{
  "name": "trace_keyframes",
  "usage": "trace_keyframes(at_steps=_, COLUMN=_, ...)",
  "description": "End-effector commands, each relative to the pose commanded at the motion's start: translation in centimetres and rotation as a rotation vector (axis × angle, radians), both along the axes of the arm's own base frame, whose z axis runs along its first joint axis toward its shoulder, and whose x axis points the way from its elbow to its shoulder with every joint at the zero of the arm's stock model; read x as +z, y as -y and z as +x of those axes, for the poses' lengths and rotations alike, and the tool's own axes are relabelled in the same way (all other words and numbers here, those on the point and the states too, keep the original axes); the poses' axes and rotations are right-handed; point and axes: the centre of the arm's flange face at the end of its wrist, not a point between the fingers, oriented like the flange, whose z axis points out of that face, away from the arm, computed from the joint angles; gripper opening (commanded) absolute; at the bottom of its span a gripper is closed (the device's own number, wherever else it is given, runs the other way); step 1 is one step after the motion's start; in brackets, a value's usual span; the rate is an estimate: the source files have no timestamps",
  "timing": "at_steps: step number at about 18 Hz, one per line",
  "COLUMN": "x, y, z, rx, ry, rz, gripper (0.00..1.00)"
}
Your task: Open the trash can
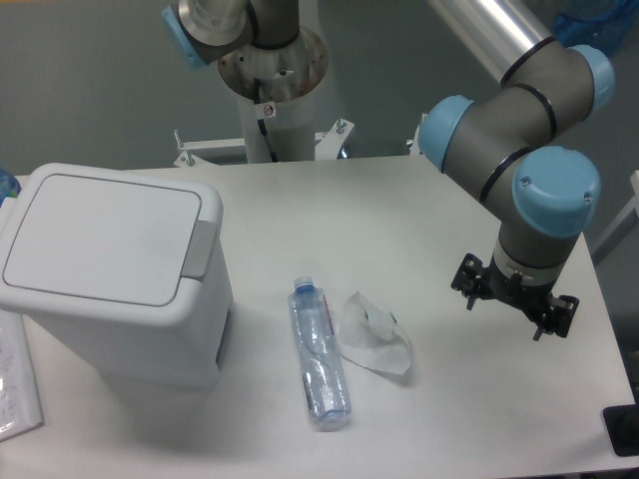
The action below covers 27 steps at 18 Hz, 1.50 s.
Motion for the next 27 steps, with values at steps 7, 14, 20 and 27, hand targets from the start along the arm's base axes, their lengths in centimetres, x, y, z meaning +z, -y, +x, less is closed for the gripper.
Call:
trace_keyframes(at_steps=7, x=0.3, y=-0.8, z=0.8, rx=-0.001, ry=0.003, rz=0.009, gripper=1.0)
trace_keyframes(at_steps=14, x=3.9, y=-3.6, z=5.9, rx=0.087, ry=0.037, rz=0.127, gripper=1.0)
trace_keyframes(at_steps=20, x=10.1, y=-4.2, z=10.0, rx=0.265, ry=0.16, rz=0.38, gripper=1.0)
trace_keyframes(at_steps=27, x=14.3, y=-4.7, z=17.3, rx=0.21, ry=0.256, rz=0.512, gripper=1.0)
